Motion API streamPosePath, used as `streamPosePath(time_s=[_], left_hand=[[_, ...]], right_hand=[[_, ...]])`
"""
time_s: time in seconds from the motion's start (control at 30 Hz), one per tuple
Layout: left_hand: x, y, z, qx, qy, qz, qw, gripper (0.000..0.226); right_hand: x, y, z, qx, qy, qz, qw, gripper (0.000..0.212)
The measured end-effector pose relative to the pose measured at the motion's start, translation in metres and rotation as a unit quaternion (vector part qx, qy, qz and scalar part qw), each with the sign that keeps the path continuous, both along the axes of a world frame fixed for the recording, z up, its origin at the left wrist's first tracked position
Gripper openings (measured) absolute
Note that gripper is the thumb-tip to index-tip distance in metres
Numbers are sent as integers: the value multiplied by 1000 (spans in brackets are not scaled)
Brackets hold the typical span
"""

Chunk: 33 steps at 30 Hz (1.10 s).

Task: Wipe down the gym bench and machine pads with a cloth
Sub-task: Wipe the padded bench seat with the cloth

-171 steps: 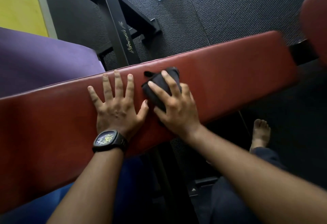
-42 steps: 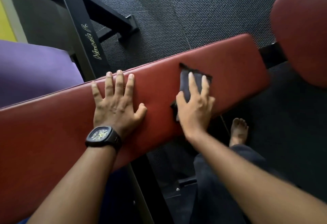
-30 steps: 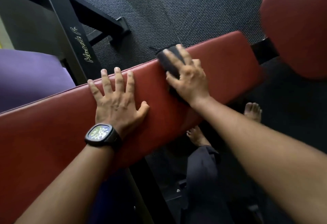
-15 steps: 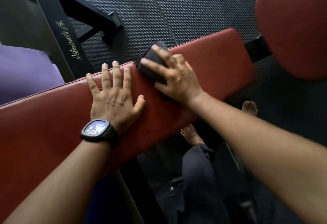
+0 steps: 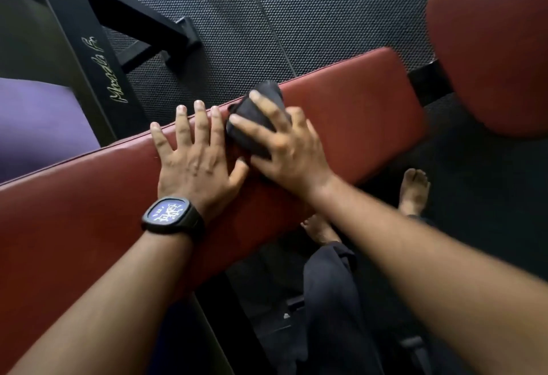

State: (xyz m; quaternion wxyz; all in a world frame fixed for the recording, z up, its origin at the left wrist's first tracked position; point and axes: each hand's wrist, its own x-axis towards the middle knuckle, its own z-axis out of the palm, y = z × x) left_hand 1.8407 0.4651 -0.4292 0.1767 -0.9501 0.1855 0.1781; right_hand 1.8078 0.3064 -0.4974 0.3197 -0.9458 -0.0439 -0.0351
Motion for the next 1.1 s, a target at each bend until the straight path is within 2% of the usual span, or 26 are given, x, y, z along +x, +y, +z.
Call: streamPosePath(time_s=[0.07, 0.13, 0.23, 0.3, 0.37, 0.43, 0.47, 0.57, 0.63, 0.73, 0.83, 0.9, 0.97, 1.03, 1.1], left_hand=[[2, -3, -3, 7, -1, 1, 1000, 93], [2, -2, -4, 9, 1, 2, 1000, 93], [2, -3, -3, 11, 1, 1, 1000, 93], [2, -7, -5, 11, 3, -3, 1000, 92], [3, -13, -8, 6, 4, -2, 1000, 92], [4, -15, -10, -7, 3, 3, 1000, 90], [4, -16, -11, -13, 2, 4, 1000, 89], [5, -17, -12, -12, 2, 3, 1000, 89], [5, -18, -13, -4, 3, 1, 1000, 90], [6, -19, -13, 5, 2, 1, 1000, 91], [6, -21, -12, 7, 4, 1, 1000, 91], [6, -22, -13, 7, 9, 2, 1000, 92], [6, -25, -13, 7, 10, 2, 1000, 93], [7, -27, -15, 5, 12, 2, 1000, 94], [7, -28, -16, 3, 10, 3, 1000, 94]], right_hand=[[27, -27, -19, -31, 28, -14, 999, 67], [28, -42, -33, -9, 89, -121, 989, 66], [-8, -36, -40, 13, 133, -303, 943, 63], [-42, -18, -28, 23, 138, -349, 927, 60], [-68, 1, -10, 47, 120, -267, 955, 60], [-66, 7, 1, 60, 65, -111, 990, 63], [-53, 2, 0, 55, 36, -54, 996, 64], [0, -22, -15, -5, -9, 14, 1000, 65], [19, -40, -25, -42, 13, 7, 999, 68], [16, -56, -40, -30, 89, -136, 986, 68], [-19, -46, -44, 12, 165, -338, 927, 63], [-49, -23, -32, 17, 179, -376, 909, 62], [-63, -3, -11, 41, 162, -328, 930, 61], [-51, -2, -3, 52, 100, -189, 975, 61], [-16, -20, -13, 26, 20, -34, 999, 62]])
